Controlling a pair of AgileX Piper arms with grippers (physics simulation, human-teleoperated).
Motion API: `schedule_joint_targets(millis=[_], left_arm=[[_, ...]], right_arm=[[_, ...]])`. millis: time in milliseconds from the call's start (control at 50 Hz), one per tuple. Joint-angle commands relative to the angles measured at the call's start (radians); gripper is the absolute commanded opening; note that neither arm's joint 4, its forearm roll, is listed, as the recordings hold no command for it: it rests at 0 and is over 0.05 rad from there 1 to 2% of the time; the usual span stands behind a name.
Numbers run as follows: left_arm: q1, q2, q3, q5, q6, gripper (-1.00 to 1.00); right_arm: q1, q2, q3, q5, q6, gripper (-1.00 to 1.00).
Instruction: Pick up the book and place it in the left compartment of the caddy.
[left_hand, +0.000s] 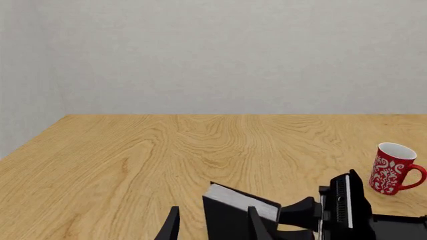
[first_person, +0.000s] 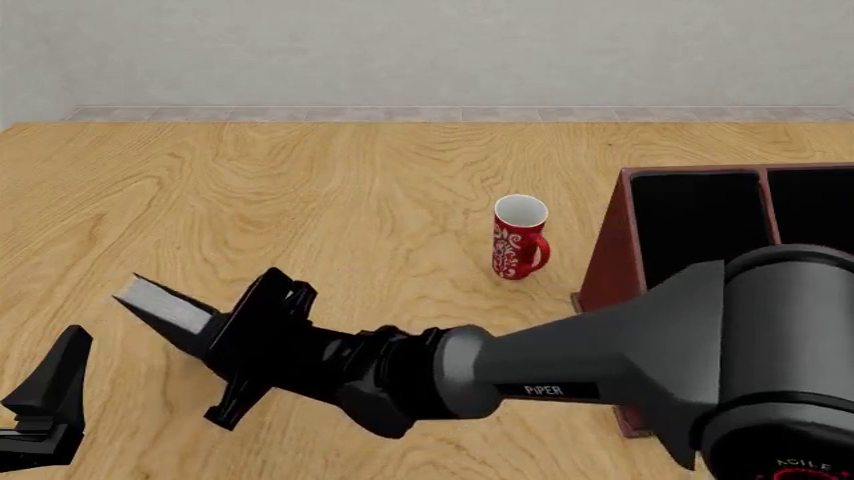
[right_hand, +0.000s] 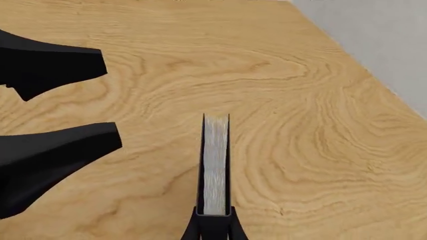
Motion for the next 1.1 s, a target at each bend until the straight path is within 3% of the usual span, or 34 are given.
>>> schedule_joint_targets(millis=[20,600,1100], left_arm=[[0.000,0.000,0.000,0.000,0.000,1.00],[0.000,0.000,0.000,0.000,0.000,1.00],[0.000,0.000,0.000,0.000,0.000,1.00]], right_arm=[[-0.023,-0.073,0.030,0.019,-0.031,-1.00],[-0.061,-0.281,0.120,0.126,-0.101,-1.00],[-0.070,-0.492,0.226,0.166,-0.122,-1.00]])
